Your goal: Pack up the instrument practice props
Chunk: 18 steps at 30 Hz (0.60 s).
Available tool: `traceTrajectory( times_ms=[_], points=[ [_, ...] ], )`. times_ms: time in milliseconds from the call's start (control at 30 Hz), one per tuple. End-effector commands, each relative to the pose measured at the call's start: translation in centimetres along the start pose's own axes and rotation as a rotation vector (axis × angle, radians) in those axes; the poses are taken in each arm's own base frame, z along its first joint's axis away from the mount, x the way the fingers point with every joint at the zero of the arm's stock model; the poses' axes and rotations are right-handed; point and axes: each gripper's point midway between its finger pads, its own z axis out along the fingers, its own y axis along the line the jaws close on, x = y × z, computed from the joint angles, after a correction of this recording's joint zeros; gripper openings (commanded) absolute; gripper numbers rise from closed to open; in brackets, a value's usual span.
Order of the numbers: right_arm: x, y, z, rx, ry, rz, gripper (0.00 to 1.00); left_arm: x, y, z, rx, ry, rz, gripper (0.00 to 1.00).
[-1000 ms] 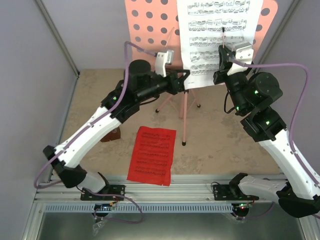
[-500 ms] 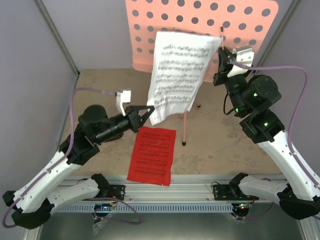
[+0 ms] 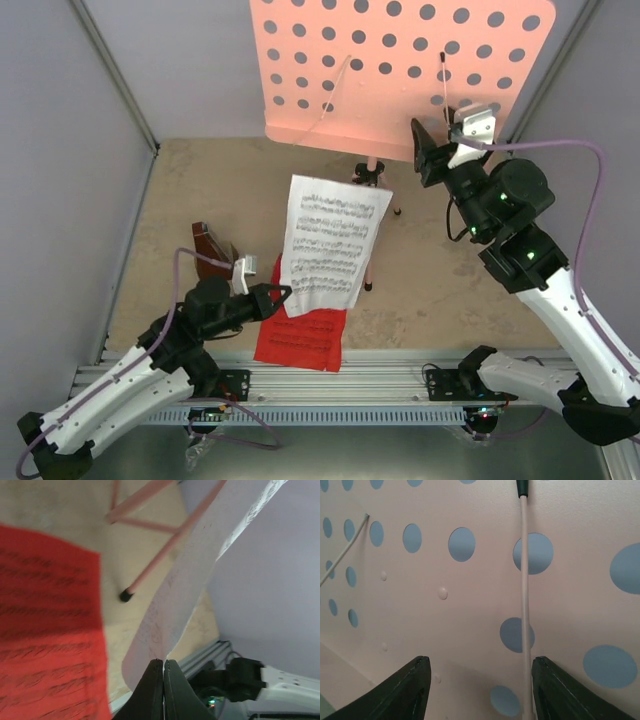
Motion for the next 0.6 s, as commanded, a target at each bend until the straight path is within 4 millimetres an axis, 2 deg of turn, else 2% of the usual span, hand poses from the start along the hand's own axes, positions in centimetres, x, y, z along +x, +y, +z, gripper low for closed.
traceTrajectory(
  times_ms=[0, 167, 300, 567],
  points=[
    [-0.4, 0.2, -1.5, -0.045, -0.017, 0.041, 0.59, 1.7, 4.2, 1.1, -0.075, -0.012, -0.097, 0.00],
    [-0.8, 0.0, -2.7, -0.059, -0.025, 0.071, 0.63, 4.0, 8.4, 2.4, -0.170, 0.027, -0.136, 0.00],
    [-1.3, -0.3, -3.6, -0.058, -0.038, 0.084, 0.64, 5.6, 11.6, 2.6, -0.274, 0.055, -0.172, 0.00],
    [-1.4, -0.5, -4.9, -0.072, -0.045, 0.133, 0.66, 6.8, 14.3, 1.9, -0.386, 0.071, -0.191, 0.00]
  ],
)
